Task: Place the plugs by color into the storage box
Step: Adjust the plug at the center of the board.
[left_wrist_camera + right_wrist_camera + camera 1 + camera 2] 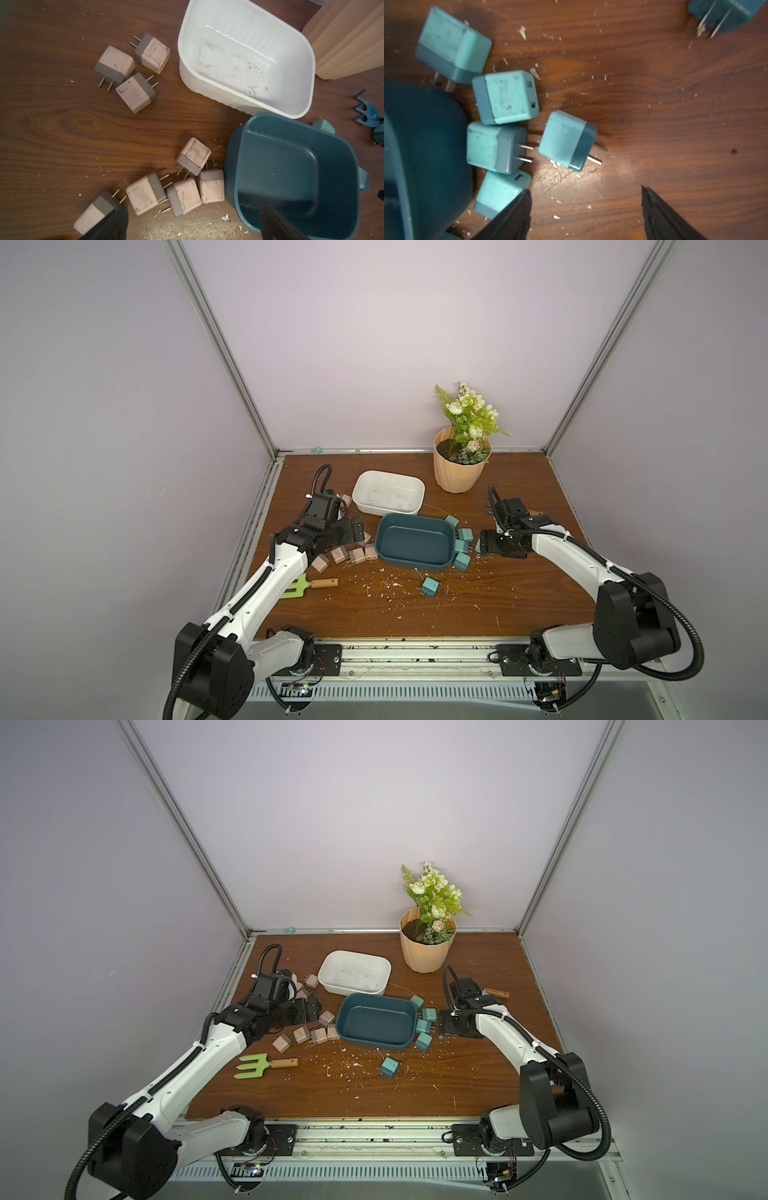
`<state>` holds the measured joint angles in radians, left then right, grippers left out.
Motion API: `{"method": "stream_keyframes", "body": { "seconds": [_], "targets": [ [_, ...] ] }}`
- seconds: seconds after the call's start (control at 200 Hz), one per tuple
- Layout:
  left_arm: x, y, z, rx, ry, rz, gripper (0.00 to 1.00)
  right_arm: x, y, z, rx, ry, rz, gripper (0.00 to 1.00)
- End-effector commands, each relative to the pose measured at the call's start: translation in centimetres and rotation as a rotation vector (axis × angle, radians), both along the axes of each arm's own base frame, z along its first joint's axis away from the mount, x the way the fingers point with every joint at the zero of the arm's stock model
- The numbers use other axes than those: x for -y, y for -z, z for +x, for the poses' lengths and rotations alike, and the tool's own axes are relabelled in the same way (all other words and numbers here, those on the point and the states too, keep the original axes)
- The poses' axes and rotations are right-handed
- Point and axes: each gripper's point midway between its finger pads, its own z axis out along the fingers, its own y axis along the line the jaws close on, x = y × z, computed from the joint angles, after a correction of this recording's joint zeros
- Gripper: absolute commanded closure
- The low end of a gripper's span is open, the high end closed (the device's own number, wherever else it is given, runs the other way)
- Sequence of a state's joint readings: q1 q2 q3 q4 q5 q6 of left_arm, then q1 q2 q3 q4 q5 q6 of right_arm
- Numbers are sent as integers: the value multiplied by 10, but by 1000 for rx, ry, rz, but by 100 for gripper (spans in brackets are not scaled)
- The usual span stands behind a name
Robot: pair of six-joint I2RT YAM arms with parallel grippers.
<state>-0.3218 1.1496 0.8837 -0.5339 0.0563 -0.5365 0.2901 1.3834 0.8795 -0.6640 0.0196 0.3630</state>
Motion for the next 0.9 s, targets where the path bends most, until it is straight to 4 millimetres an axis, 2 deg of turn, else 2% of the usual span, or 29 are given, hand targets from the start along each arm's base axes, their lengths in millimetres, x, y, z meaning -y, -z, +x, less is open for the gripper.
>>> {"method": "stream_keyframes", "body": {
  "seconds": [0.0,0.21,0.51,0.741,0.896],
  "targets": [
    [8,3,-10,-39,-10,-67,0,-3,-3,-10,1,-20,5,9],
    [13,9,-11,-63,0,-90,0,0,13,-1,-7,-35,-44,6],
    [18,3,-2,-64,9,-94,0,4,35,34,-45,-90,-145,5],
    [18,-2,2,-62,6,-89,0,12,34,67,-20,-91,-174,6],
    [18,1,2,-68,1,-89,0,12,32,78,-18,-102,-151,13]
  ]
}}
